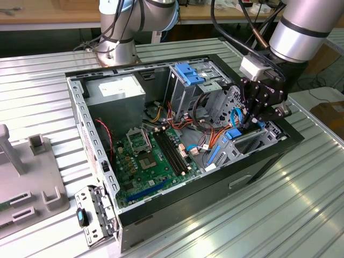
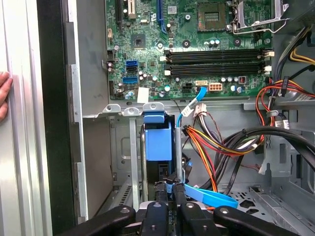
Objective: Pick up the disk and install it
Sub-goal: 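Insert the first disk wire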
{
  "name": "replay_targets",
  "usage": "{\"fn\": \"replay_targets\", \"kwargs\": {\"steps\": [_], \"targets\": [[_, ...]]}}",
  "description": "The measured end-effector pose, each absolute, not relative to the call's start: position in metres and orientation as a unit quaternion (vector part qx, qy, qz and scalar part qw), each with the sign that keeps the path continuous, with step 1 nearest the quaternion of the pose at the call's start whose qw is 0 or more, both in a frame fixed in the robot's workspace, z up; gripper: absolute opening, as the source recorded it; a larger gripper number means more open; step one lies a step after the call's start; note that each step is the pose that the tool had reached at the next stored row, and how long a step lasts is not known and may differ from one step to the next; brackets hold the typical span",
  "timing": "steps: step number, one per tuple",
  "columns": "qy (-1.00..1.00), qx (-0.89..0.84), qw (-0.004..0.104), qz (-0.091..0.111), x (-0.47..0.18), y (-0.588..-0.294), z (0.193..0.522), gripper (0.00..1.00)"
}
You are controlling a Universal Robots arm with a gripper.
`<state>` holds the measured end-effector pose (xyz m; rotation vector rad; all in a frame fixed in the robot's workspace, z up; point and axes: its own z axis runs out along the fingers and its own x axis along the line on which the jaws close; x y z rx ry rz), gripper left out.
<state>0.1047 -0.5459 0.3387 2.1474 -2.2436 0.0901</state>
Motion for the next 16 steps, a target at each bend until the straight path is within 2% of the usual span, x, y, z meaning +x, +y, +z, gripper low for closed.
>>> {"fn": "replay_targets", "kwargs": {"steps": [5,6,16], "targets": [[-0.722,0.691,0.017,0.029,0.105,-0.546,0.338,0.18],[-0.722,0.691,0.017,0.029,0.105,-0.546,0.338,0.24],[-0.722,0.691,0.018,0.03,0.105,-0.545,0.371,0.24]]}}
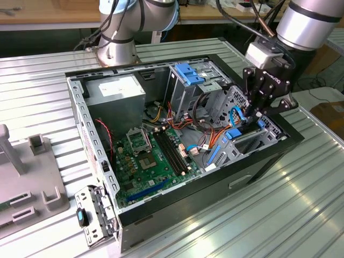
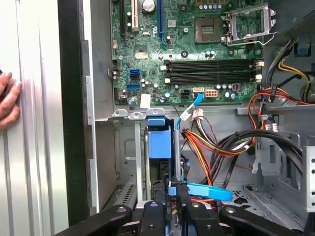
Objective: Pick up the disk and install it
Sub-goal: 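Insert the first disk wire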
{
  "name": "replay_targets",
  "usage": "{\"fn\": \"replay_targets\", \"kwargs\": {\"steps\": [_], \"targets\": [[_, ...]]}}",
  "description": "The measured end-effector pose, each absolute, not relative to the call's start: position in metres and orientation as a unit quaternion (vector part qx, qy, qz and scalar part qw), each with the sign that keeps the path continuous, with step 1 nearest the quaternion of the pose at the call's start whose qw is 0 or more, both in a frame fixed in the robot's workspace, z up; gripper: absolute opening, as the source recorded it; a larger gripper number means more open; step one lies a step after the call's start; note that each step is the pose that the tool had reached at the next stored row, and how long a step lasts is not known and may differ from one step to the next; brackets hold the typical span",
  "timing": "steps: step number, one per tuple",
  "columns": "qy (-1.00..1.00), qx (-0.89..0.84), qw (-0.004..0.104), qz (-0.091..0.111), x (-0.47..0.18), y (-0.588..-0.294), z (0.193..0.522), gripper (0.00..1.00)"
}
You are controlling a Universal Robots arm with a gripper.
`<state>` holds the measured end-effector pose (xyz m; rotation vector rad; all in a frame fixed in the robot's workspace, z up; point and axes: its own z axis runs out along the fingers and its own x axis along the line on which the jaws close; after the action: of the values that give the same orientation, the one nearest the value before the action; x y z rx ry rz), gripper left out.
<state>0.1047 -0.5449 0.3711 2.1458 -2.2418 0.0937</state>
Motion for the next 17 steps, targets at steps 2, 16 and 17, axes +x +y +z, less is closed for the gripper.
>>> {"fn": "replay_targets", "kwargs": {"steps": [2,16,17], "targets": [[-0.722,0.691,0.02,0.028,0.11,-0.545,0.372,0.24],[-0.722,0.691,0.012,0.015,0.13,-0.543,0.351,0.24],[-0.722,0.691,0.011,0.014,0.13,-0.543,0.349,0.24]]}}
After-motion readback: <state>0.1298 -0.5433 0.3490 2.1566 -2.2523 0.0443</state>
